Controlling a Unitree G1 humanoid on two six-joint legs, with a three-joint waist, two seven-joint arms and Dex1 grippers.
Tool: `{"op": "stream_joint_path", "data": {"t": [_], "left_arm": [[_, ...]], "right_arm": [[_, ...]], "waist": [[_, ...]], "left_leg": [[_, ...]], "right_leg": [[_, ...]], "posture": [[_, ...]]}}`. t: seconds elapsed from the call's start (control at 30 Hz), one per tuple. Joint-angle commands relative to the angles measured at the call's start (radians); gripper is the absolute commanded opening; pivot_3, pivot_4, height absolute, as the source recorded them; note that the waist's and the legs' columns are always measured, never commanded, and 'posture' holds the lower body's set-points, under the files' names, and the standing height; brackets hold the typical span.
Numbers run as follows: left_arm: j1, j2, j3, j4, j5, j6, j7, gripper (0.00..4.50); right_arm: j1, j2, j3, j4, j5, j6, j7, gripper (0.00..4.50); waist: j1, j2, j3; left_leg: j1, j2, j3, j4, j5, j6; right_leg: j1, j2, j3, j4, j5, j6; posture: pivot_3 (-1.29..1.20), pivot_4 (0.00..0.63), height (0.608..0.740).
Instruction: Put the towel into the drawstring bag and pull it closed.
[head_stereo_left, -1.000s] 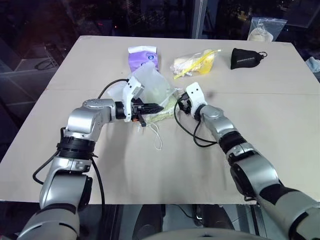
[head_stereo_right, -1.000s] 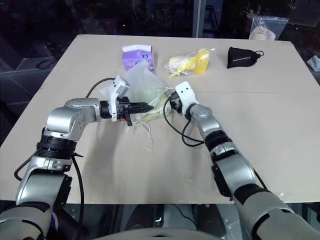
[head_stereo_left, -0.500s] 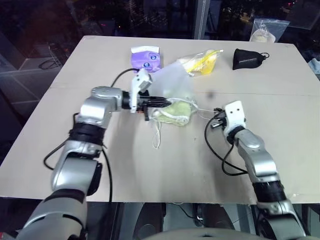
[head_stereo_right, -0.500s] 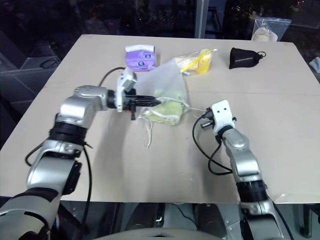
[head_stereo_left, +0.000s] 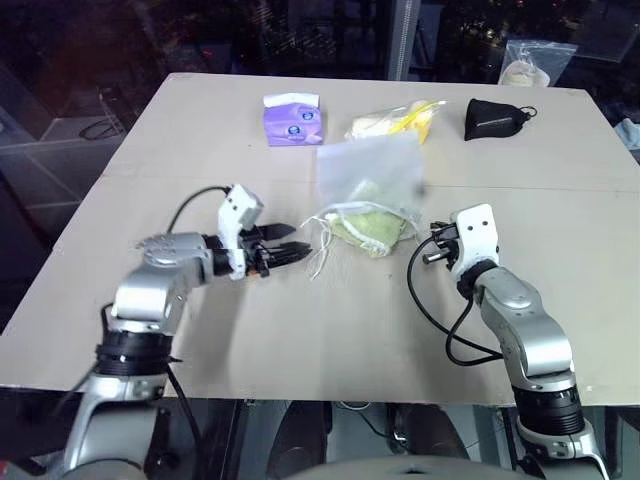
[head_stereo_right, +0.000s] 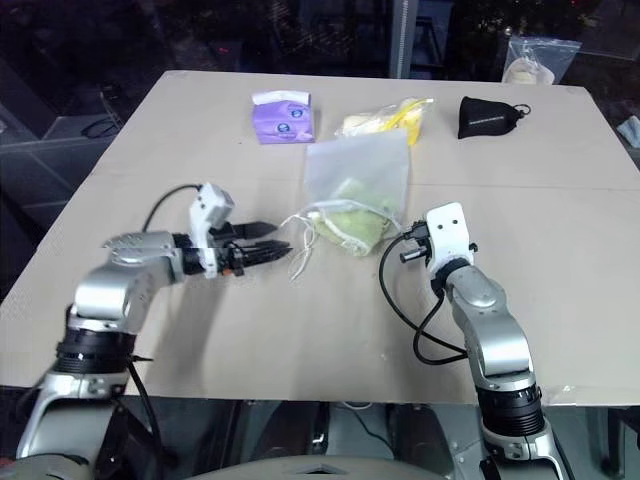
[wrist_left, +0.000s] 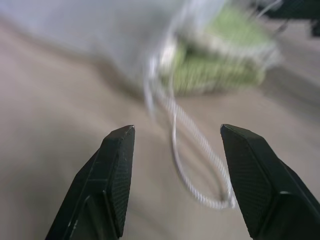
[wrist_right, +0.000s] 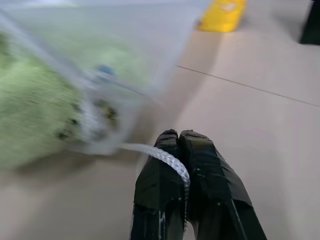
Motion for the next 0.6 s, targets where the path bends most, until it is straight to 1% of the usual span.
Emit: {"op": "stream_joint_path", "data": {"t": [0.03, 0.2, 0.3, 0.37, 0.47, 0.53, 0.6], "left_arm": [[0.024, -0.055, -0.025, -0.098, 0.032, -0.022, 0.107, 2.75], [0.039, -0.139, -0.056, -0.089, 0.054, -0.022, 0.198, 2.75], [0.037, -0.168, -0.073, -0.059, 0.073, -0.031, 0.231, 2.75], [0.033, -0.174, -0.081, -0.036, 0.092, -0.047, 0.255, 2.23], [0.029, -0.177, -0.094, -0.02, 0.099, -0.069, 0.244, 1.05], [0.032, -0.182, -0.091, -0.015, 0.102, -0.084, 0.248, 0.07], [0.034, -0.185, -0.085, -0.002, 0.108, -0.103, 0.256, 0.07]], "right_arm": [[-0.011, -0.016, -0.008, -0.051, 0.007, 0.0, 0.008, 0.0], [-0.008, -0.018, -0.003, -0.052, 0.004, 0.004, 0.004, 0.0], [0.001, -0.02, -0.001, -0.06, 0.001, 0.008, 0.001, 0.0], [0.003, -0.021, -0.002, -0.064, 0.0, 0.011, 0.0, 0.0], [0.0, -0.022, -0.007, -0.065, -0.001, 0.014, -0.003, 0.0], [-0.003, -0.024, -0.009, -0.067, -0.001, 0.014, -0.005, 0.0], [-0.007, -0.023, -0.014, -0.066, 0.001, 0.013, -0.007, 0.0]], "waist": [[0.001, 0.0, 0.0], [-0.002, 0.0, 0.0], [-0.003, 0.0, 0.0], [-0.003, 0.0, -0.001], [-0.003, 0.0, -0.001], [-0.003, 0.0, -0.001], [-0.003, 0.0, -0.001]], "left_leg": [[0.0, 0.0, 0.0, 0.0, 0.0, 0.0], [0.001, -0.001, 0.001, 0.001, 0.0, 0.0], [0.001, 0.0, 0.0, 0.0, 0.0, 0.0], [0.001, 0.0, -0.001, -0.001, 0.0, 0.0], [0.002, 0.001, -0.002, -0.001, 0.0, 0.0], [0.002, 0.001, -0.002, -0.001, 0.0, 0.0], [0.002, 0.0, -0.001, -0.001, 0.0, 0.0]], "right_leg": [[0.001, 0.0, 0.0, -0.002, 0.0, 0.0], [0.003, 0.0, 0.001, -0.002, 0.0, 0.0], [0.003, 0.002, 0.0, -0.002, 0.001, 0.0], [0.002, 0.003, -0.001, -0.002, 0.001, 0.0], [0.002, 0.004, -0.001, -0.001, 0.0, 0.0], [0.002, 0.004, -0.001, -0.001, 0.0, 0.0], [0.002, 0.003, 0.0, -0.001, 0.0, 0.0]], "posture": [[0.0, 0.15, 0.74], [0.0, 0.15, 0.74], [0.0, 0.15, 0.74], [0.0, 0.15, 0.74], [0.0, 0.15, 0.74], [0.0, 0.15, 0.74], [0.0, 0.15, 0.74]]}}
